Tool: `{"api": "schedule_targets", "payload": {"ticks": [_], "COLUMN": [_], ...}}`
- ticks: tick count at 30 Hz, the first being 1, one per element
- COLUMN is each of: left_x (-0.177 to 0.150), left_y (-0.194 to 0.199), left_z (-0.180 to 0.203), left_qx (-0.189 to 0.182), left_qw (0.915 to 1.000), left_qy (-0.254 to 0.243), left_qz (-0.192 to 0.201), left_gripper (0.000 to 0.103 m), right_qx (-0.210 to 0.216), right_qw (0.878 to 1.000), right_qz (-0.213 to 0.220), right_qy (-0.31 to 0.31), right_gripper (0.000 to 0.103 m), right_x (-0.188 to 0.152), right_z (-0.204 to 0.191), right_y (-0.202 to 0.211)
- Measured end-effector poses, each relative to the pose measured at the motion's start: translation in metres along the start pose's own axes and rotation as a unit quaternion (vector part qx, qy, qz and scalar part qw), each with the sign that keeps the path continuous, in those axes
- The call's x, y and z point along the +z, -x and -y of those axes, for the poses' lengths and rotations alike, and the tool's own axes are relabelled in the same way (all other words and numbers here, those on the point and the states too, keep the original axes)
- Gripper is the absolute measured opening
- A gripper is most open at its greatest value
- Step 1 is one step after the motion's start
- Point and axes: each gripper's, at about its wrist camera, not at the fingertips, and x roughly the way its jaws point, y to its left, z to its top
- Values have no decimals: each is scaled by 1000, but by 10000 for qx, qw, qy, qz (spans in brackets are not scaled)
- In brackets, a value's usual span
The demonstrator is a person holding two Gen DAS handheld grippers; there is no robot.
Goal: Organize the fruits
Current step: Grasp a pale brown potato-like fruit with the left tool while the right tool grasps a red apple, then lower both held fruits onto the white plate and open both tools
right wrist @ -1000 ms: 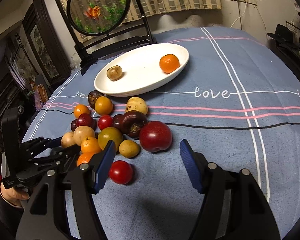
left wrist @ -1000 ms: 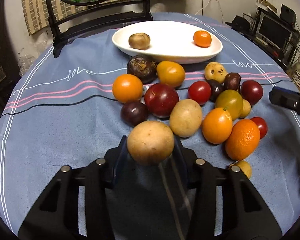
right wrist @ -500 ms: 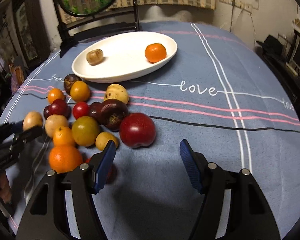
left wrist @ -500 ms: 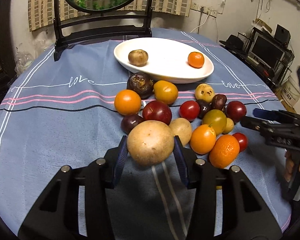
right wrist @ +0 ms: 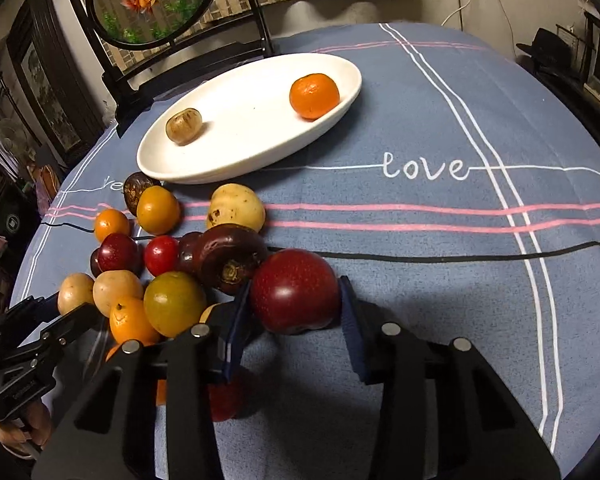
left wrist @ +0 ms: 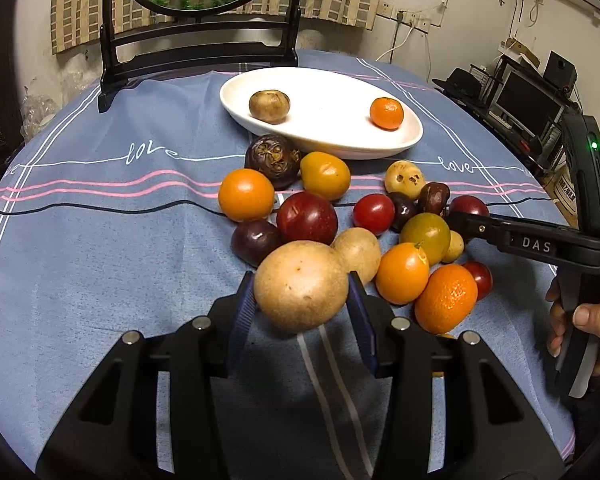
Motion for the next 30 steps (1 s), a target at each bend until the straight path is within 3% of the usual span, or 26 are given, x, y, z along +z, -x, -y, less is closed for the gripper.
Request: {"api": "schedule_targets", "payload": {"ticks": [12, 19, 24, 30], "left_x": [9, 46, 96, 133], "left_y": [20, 27, 10, -47], "left_z": [7, 19, 18, 12], "left_qx": [-173, -345, -478, -165], "left_qw": [9995, 9988, 9986, 9996], "left_qy": [-27, -157, 61, 175], "left_qz": [250, 296, 217, -138], "left_gripper": [46, 46, 46, 46], "right_qx": [332, 517, 442, 286], "right_qw": [9970, 9948, 9932, 9941], "right_qz": [685, 852, 991, 748], "right_qy": [-131, 229, 428, 725], "right_gripper": [43, 43, 43, 43], "right_x": [-1, 10, 41, 82], "right_z": [2, -19, -31, -42], "right_y": [38, 57, 55, 9]}}
